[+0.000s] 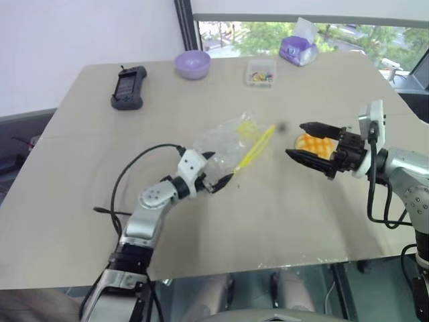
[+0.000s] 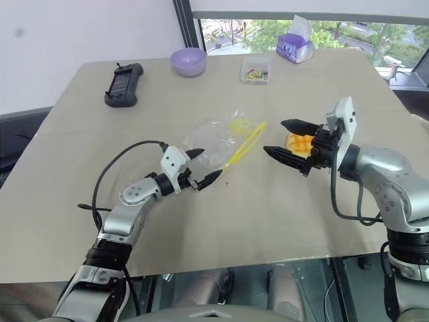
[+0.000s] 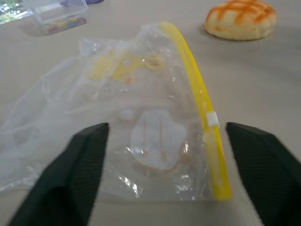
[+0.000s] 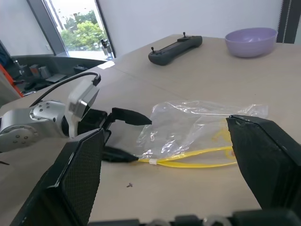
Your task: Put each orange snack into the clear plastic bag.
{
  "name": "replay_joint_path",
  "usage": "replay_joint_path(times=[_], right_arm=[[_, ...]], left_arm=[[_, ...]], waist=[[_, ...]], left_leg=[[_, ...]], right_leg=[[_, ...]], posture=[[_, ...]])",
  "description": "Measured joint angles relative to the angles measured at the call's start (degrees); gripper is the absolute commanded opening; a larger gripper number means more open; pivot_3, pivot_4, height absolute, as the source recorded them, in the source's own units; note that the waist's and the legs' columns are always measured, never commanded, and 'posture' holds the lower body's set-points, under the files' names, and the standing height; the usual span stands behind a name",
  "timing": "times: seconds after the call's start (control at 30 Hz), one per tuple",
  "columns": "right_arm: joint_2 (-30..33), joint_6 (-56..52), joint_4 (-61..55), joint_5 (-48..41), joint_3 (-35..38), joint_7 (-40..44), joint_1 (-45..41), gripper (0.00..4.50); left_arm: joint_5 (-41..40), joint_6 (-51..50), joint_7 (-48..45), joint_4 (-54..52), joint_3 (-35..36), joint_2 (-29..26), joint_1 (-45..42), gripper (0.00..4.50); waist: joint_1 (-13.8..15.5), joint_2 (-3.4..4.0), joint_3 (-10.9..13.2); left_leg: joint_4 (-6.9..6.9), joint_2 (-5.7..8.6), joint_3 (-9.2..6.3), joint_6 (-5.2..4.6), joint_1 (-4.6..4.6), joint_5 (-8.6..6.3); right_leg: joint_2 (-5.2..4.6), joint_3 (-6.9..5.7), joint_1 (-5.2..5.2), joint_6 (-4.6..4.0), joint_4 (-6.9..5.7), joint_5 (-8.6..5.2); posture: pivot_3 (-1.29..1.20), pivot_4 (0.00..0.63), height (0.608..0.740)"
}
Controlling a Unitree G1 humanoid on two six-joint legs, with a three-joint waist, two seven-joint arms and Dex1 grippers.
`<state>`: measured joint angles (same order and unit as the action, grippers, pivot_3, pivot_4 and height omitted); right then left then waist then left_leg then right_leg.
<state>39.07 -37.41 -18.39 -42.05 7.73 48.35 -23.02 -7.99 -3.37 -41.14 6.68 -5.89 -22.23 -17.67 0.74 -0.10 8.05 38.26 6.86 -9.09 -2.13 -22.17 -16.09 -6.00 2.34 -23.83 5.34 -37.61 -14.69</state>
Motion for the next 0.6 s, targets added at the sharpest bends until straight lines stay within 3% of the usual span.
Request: replay_joint_path(times=[0.3, 0.33, 0.4, 0.6], right_arm=[[0.0, 0.0, 0.4, 0.2, 0.0, 0.1, -1.1, 4.5], [0.0, 0.0, 0.4, 0.2, 0.0, 0.1, -1.1, 4.5], [0.0, 0.1, 0.4, 0.2, 0.0, 0.0, -1.1, 4.5], [0.0, 0.1, 0.7, 0.2, 0.0, -0.2, -1.1, 4.5]], left_arm=[[9.1, -2.8, 3.9, -0.8, -6.8, 0.1, -3.1, 4.47], [10.1, -3.5, 5.0, -0.4, -7.3, 0.2, -4.0, 3.93], [10.6, -4.6, 6.3, 0.4, -7.5, 0.8, -4.8, 3.37], [10.4, -6.3, 6.4, 0.7, -7.7, 0.8, -4.5, 0.81]], waist=[[0.3, -0.03, 0.0], [0.2, -0.03, 0.0], [0.1, -0.03, 0.0], [-0.3, 0.01, 0.0]], left_leg=[[0.01, 0.01, -0.01, 0.0, 0.16, 0.0], [0.01, 0.02, 0.0, -0.01, 0.22, -0.01], [0.01, 0.02, 0.02, -0.01, 0.26, -0.01], [0.0, -0.04, 0.14, 0.0, 0.4, 0.0]], right_leg=[[-0.01, -0.02, 0.19, 0.0, -0.02, 0.0], [0.0, -0.02, 0.26, 0.01, -0.03, 0.0], [0.0, 0.0, 0.26, 0.01, -0.09, 0.01], [0.01, 0.13, 0.26, 0.01, -0.24, 0.0]], posture=[[0.0, 0.15, 0.736], [0.0, 0.15, 0.736], [0.0, 0.15, 0.736], [0.0, 0.15, 0.736]])
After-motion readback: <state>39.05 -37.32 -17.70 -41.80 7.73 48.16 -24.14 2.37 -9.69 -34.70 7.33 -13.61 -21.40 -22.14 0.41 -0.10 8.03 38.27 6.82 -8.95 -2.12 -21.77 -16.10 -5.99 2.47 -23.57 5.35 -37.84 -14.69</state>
